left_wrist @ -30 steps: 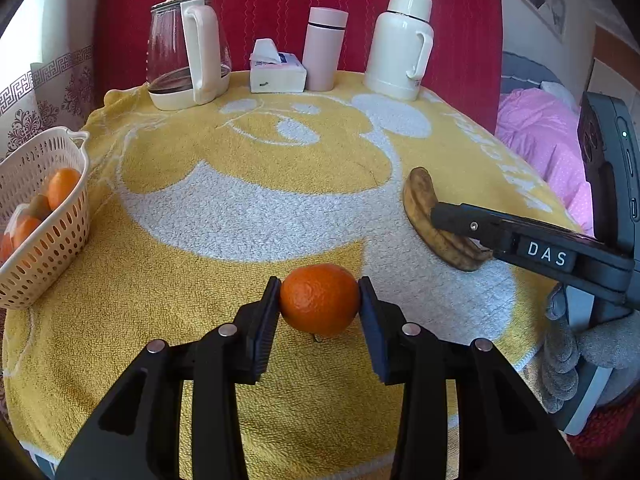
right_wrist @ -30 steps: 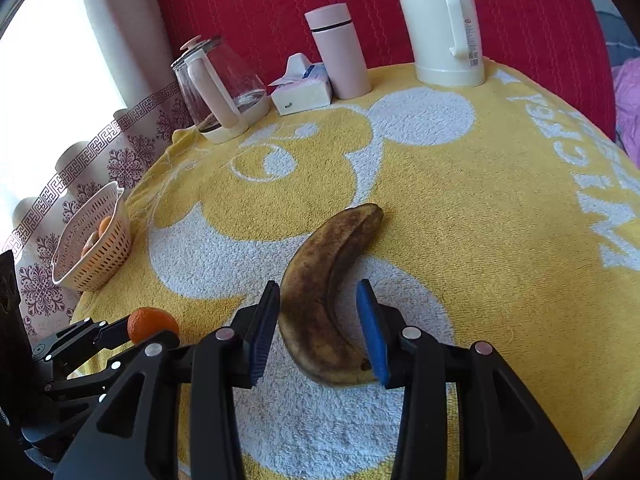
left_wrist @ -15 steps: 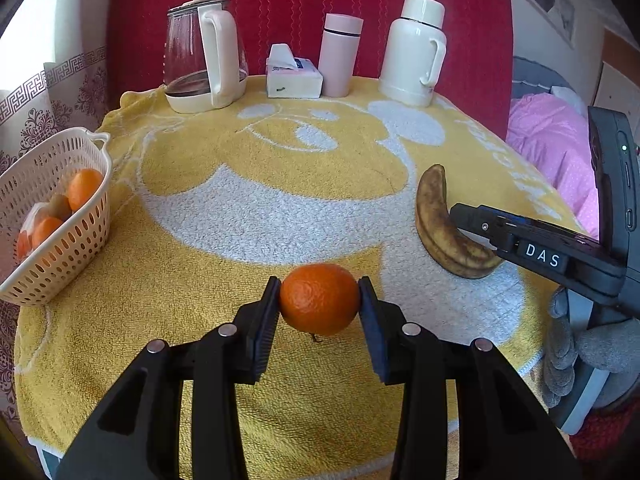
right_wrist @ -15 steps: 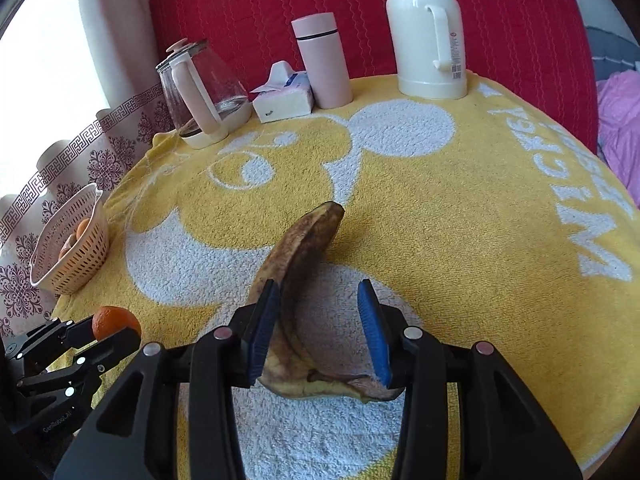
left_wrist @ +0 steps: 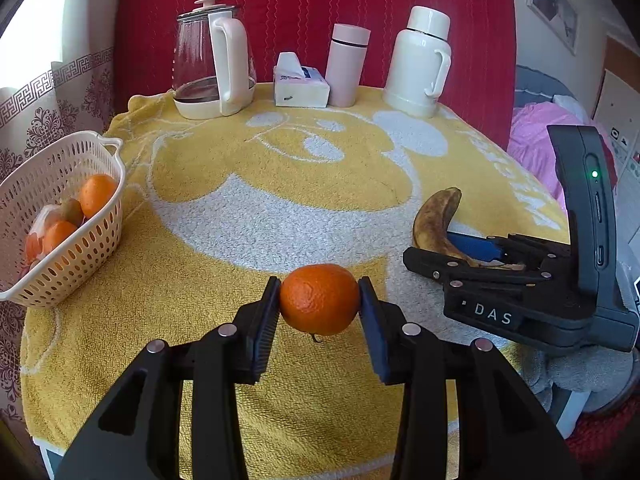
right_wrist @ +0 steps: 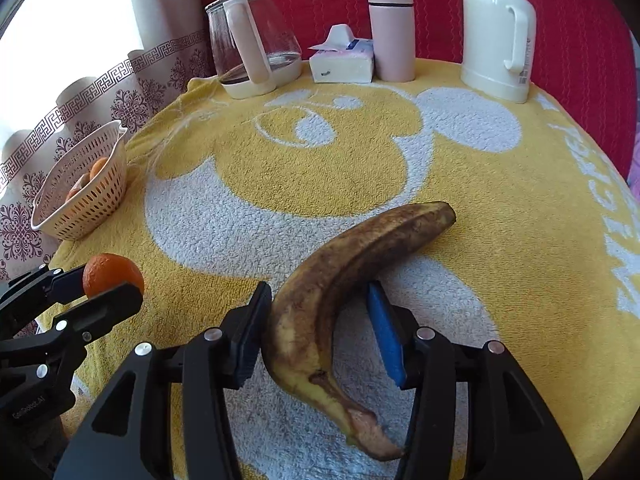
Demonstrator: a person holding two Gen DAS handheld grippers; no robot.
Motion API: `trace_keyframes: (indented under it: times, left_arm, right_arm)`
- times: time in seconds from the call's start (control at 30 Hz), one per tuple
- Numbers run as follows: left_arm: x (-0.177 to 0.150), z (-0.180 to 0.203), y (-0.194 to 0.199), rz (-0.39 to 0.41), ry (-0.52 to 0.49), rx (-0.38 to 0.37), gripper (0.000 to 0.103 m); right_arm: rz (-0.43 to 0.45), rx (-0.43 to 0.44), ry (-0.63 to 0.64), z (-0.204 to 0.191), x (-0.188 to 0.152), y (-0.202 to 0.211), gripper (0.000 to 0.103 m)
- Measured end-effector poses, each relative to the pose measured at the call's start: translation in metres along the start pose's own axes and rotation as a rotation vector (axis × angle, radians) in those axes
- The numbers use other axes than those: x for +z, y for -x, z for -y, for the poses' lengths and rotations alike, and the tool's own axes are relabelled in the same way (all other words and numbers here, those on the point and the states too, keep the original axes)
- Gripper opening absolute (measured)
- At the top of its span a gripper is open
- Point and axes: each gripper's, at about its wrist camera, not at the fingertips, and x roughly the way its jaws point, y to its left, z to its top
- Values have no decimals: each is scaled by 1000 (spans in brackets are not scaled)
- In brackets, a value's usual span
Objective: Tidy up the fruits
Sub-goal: 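Carry the orange into the white basket with the left tool while the right tool holds the banana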
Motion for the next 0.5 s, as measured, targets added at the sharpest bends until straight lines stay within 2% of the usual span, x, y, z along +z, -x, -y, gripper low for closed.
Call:
trace_keyframes:
  times: [0.1, 0.2, 0.33, 0.5]
  left_arm:
    - [1, -2, 3, 7, 2, 3, 40]
    - [2, -4, 5, 14, 5, 5, 40]
    - [5, -7, 9, 25, 10, 8, 40]
    - [7, -16, 15, 41, 27, 19, 40]
  right_arm:
    - [0, 29, -42, 6, 5, -2, 51]
    - [-13, 17, -52, 9, 13, -9, 51]
    - [-37, -70, 33, -7, 19, -16, 53]
    - [-6, -165, 157, -29, 14, -14, 46]
